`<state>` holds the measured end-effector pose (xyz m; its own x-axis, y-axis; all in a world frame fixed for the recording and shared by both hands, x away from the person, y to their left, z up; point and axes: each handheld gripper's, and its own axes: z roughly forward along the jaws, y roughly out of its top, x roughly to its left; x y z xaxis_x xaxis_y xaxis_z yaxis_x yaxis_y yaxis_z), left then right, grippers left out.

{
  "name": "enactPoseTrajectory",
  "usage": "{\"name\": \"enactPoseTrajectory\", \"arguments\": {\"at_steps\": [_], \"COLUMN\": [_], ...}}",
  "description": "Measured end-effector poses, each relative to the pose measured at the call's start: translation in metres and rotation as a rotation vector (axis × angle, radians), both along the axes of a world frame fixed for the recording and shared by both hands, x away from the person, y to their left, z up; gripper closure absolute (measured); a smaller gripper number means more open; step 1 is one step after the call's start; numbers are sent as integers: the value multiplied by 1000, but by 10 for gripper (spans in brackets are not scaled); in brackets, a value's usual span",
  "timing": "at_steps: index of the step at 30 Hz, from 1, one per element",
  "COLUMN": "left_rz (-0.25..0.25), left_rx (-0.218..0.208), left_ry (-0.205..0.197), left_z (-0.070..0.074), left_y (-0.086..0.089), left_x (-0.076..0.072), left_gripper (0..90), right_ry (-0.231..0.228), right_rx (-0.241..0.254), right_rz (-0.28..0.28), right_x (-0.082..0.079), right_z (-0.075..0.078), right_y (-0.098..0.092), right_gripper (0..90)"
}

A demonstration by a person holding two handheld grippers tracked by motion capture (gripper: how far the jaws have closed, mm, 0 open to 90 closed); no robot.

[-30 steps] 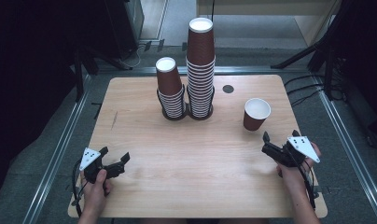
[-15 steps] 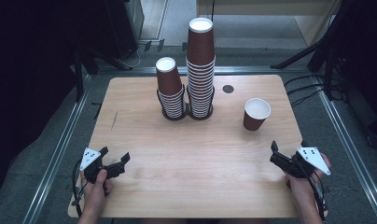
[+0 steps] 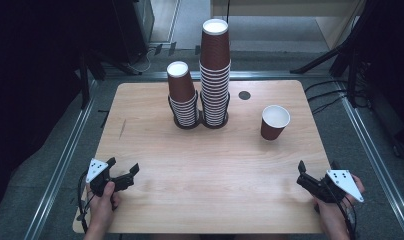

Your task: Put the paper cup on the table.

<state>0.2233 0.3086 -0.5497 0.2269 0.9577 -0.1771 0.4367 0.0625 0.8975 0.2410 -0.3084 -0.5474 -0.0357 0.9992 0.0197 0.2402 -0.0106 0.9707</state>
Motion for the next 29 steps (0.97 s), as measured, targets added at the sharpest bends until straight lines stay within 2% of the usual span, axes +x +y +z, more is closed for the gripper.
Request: {"name": "enactPoseTrajectory", "arguments": {"at_steps": [2,6,11,18,29], "left_rz": [1,3,9,3,-7], "left_rx": [0,-1,-14,-3,-5], "left_ry": [0,1,-1,3,18], "left_z": [0,0,0,0,-1], "left_y": [0,0,2,0,-1], "left_x": [0,0,0,1,3], "left_gripper": [23,23,23,23,23], "right_ry": [-13,-56,-39,6,43], "right_rx": [-8,22,-31,31,-20], "right_rz": [-12,-12,5,30,-11], "right_x": [-4,-14,-25,-37,-37], "right_z": [-1,1,1,-1,-5], "right_y": [-2,-6,-13,-28,-23], "right_gripper": [10,47,45,40,40]}}
